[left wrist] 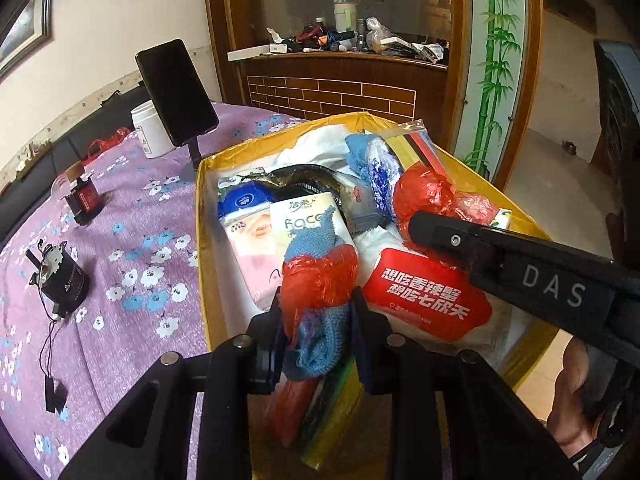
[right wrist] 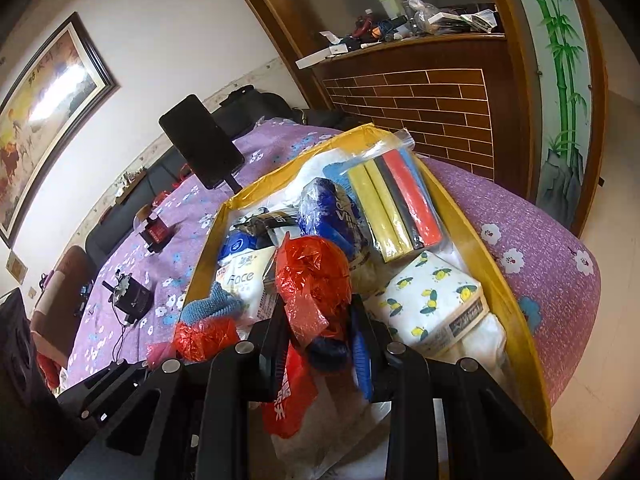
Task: Organize soft objects
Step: 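Carry the blue knitted bundle and red bag over the tray, then open both tools to drop the bundles in the tray and withdraw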
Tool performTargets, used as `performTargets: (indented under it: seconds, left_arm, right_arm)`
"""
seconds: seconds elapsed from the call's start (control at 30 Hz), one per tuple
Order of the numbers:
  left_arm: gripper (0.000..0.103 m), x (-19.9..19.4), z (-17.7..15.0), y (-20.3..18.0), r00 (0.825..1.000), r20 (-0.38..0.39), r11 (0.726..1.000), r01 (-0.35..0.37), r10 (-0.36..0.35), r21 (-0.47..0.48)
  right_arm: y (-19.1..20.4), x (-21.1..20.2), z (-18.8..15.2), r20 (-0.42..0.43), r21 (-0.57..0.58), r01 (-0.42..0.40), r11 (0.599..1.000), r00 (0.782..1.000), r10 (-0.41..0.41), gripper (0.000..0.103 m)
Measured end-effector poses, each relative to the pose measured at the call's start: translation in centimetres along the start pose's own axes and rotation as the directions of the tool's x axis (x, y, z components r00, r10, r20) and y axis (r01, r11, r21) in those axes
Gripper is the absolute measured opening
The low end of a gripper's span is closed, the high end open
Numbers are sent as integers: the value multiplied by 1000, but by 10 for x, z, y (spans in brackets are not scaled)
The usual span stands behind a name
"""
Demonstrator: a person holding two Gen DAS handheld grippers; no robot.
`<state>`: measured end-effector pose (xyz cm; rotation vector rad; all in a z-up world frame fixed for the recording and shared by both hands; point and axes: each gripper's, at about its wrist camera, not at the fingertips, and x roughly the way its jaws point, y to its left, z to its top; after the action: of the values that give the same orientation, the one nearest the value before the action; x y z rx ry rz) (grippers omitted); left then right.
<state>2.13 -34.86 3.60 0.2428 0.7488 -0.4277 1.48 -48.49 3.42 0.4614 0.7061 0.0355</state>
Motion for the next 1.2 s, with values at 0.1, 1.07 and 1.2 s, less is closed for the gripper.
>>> performTargets:
  seconds: [0.1, 1.07, 1.2]
  left_arm:
    - [28, 3, 0, 0, 1000, 6, 1000, -9, 9, 6]
    - [30, 15, -3, 3, 1000, 15, 1000, -26, 27, -11]
    - [33, 15, -3, 3, 999, 11, 999, -36, 36, -9]
  right_arm:
    - [2, 3, 2, -3, -6, 6, 1000, 1000, -6, 30]
    - [18, 20, -7, 48, -92, 111, 989, 993, -107, 30]
    - [21, 21, -7, 49, -102, 130, 986, 991, -126, 30]
